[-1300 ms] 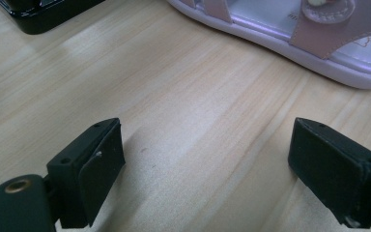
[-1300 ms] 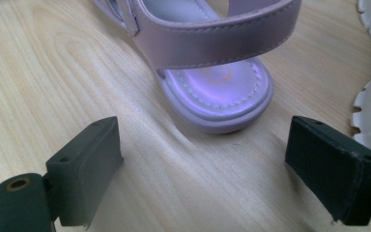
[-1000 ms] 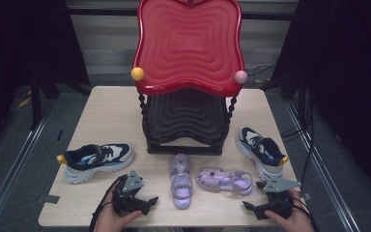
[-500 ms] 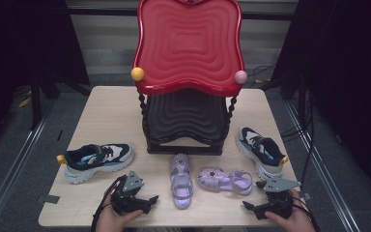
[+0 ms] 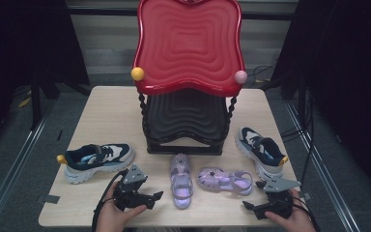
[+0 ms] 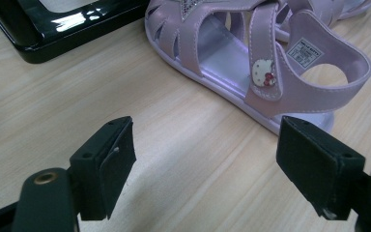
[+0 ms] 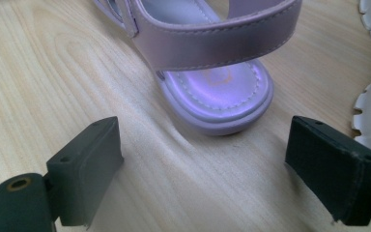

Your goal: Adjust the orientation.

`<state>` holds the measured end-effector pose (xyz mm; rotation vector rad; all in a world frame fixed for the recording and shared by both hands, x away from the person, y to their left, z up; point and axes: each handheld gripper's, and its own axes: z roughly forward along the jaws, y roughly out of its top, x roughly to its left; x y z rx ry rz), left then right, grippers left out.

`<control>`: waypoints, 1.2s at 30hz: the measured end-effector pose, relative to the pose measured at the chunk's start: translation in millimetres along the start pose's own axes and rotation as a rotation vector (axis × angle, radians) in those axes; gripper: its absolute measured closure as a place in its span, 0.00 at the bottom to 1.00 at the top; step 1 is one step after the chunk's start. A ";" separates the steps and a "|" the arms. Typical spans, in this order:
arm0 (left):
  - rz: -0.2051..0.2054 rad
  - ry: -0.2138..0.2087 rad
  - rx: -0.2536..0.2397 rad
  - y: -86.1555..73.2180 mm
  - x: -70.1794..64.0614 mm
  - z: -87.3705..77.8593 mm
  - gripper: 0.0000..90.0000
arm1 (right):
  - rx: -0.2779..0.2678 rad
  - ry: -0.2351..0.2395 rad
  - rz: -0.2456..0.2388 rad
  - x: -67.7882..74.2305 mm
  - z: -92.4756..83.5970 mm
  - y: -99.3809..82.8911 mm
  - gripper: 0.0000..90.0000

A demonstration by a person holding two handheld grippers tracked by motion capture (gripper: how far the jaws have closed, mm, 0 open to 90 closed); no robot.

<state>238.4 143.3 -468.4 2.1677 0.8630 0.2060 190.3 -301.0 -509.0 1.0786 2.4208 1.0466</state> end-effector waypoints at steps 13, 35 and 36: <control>-0.015 -0.019 -0.012 23.1 -9.0 5.9 0.24 | 0.000 0.001 -0.001 -0.3 0.1 0.1 0.13; -0.003 0.010 0.004 36.8 -22.2 28.8 0.37 | 0.000 0.003 -0.001 -0.4 0.1 0.1 0.13; -0.013 0.008 0.002 36.5 -23.0 29.7 0.40 | 0.000 0.003 -0.001 -0.4 0.1 0.1 0.13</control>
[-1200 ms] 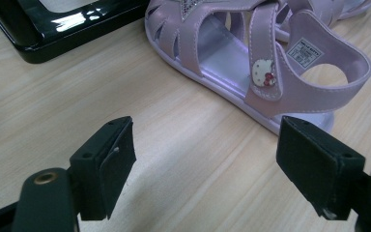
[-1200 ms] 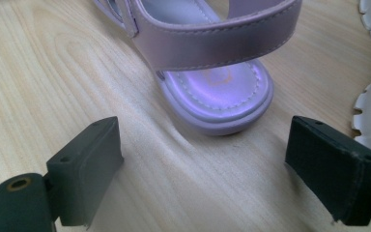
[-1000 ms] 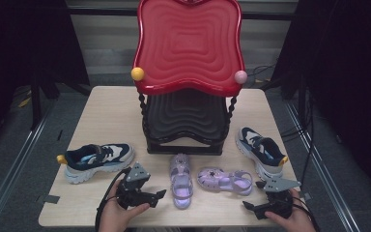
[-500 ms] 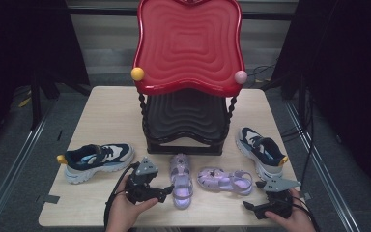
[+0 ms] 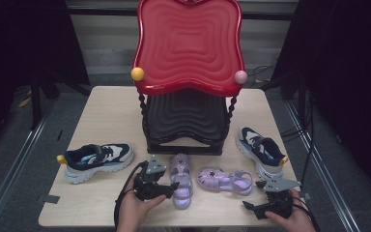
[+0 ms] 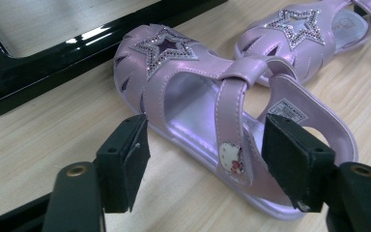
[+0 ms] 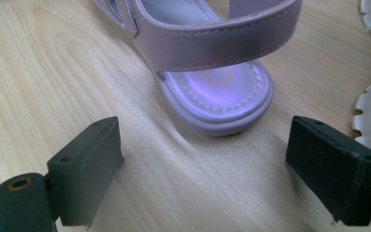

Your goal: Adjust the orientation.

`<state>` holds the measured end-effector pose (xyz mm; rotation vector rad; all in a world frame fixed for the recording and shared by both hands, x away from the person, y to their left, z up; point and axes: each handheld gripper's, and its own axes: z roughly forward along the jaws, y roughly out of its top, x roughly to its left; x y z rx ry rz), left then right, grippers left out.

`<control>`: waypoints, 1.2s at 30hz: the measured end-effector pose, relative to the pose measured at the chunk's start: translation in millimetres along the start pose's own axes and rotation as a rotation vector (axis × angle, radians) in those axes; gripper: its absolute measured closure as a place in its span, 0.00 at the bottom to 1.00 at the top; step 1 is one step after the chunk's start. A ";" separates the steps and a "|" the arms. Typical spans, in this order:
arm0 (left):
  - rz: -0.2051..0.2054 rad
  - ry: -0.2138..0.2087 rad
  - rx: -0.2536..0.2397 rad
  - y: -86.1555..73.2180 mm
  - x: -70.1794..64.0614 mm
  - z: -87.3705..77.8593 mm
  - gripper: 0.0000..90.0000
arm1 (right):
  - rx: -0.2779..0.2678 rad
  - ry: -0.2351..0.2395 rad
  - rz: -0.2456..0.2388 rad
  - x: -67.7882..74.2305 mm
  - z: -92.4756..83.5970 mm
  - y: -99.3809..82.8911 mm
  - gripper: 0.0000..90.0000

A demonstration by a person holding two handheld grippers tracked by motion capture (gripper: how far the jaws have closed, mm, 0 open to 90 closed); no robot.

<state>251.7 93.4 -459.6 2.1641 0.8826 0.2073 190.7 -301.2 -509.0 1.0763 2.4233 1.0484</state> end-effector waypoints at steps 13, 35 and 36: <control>-0.003 -0.001 -0.004 -1.9 -5.7 10.6 0.56 | 0.003 0.000 0.002 -0.1 0.0 0.4 0.13; 0.009 0.036 -0.001 -6.0 -3.8 4.4 0.76 | 0.002 -0.001 0.000 -0.3 0.2 0.5 0.13; 0.003 0.034 -0.004 -6.3 -4.0 4.9 0.76 | 0.002 -0.001 0.000 -0.3 0.2 0.5 0.13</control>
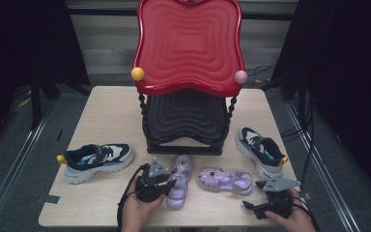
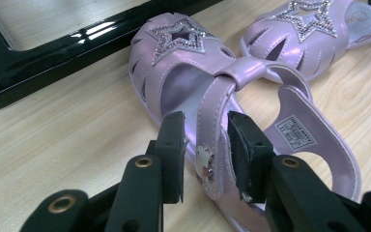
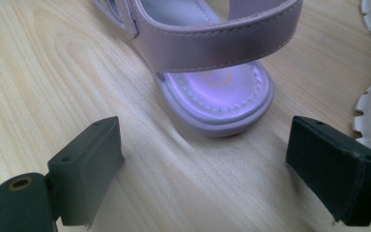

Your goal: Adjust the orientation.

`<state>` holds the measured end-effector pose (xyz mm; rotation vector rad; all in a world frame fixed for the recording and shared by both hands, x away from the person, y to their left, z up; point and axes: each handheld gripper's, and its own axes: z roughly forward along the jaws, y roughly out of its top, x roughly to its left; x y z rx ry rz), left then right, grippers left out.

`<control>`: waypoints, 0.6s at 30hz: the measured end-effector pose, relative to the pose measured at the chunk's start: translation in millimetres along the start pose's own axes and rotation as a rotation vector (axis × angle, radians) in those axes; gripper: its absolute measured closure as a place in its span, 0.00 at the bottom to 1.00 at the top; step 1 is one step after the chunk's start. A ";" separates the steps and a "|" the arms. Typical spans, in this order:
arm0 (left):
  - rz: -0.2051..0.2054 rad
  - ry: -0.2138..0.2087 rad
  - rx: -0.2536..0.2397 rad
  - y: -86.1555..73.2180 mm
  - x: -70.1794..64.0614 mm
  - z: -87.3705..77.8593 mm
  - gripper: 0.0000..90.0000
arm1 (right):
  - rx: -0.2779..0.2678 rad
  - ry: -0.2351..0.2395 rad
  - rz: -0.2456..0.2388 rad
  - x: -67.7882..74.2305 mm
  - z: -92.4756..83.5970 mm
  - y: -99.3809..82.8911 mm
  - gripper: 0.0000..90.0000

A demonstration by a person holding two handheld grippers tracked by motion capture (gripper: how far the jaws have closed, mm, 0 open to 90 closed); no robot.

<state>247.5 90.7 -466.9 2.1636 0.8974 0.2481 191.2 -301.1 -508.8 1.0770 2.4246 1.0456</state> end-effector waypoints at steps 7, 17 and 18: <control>0.008 0.004 0.001 0.0 -0.4 2.5 0.85 | -0.002 0.000 0.001 0.0 0.2 0.2 0.13; 0.045 0.068 -0.022 -2.8 4.0 -1.0 0.91 | -0.002 0.000 0.001 0.0 0.2 0.2 0.13; 0.048 0.073 -0.034 -3.3 4.2 -1.4 0.91 | -0.002 0.000 0.001 0.0 0.3 0.2 0.13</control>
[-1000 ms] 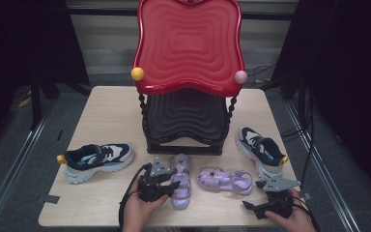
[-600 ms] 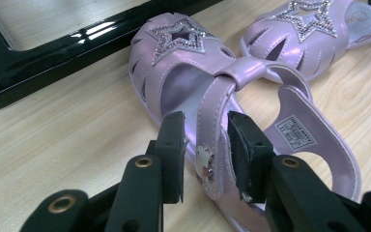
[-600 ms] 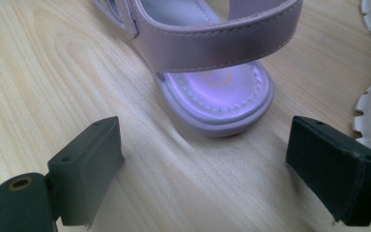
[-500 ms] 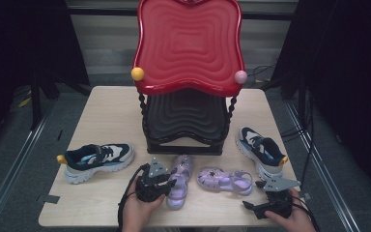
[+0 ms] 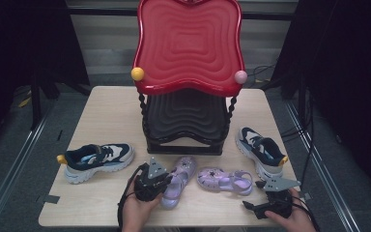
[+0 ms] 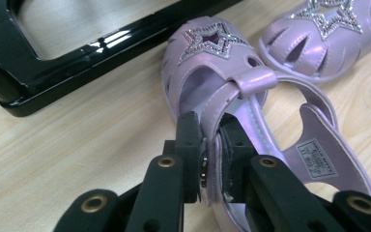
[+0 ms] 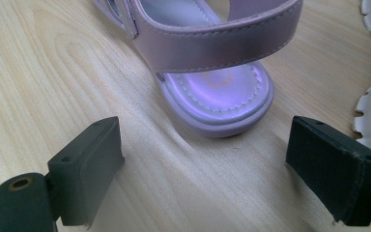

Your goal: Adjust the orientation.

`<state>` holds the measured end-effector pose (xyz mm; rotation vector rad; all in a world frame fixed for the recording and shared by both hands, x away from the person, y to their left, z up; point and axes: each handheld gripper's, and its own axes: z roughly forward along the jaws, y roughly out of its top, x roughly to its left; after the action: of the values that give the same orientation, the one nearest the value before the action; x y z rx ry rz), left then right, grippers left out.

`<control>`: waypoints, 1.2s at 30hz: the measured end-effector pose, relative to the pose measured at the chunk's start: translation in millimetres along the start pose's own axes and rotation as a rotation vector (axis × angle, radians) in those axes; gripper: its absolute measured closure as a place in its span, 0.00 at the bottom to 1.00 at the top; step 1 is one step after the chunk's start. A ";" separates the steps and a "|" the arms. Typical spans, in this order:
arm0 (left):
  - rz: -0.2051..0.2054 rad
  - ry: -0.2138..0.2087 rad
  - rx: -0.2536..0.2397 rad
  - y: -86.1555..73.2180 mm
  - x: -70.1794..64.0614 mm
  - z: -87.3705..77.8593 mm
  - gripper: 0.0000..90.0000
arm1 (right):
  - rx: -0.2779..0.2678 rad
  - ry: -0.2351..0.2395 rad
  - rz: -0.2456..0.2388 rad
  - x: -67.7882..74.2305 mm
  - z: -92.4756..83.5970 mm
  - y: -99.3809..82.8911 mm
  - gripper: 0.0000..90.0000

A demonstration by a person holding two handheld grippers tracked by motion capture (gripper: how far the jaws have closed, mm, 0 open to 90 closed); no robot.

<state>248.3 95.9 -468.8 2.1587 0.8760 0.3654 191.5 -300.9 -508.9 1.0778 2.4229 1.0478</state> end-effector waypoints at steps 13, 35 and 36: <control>0.007 0.031 -0.061 0.0 3.9 -11.9 0.92 | -0.001 0.008 -0.004 -0.9 0.8 0.4 0.13; 0.005 0.053 -0.129 14.9 10.3 -43.6 0.92 | -0.001 0.009 -0.004 -1.4 1.0 0.8 0.13; 0.005 0.053 -0.129 14.9 10.3 -43.6 0.92 | -0.001 0.009 -0.005 -1.5 1.0 0.8 0.13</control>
<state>240.7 119.8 -428.7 2.0408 0.8534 0.4710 193.4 -301.1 -509.1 1.0684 2.4304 1.0544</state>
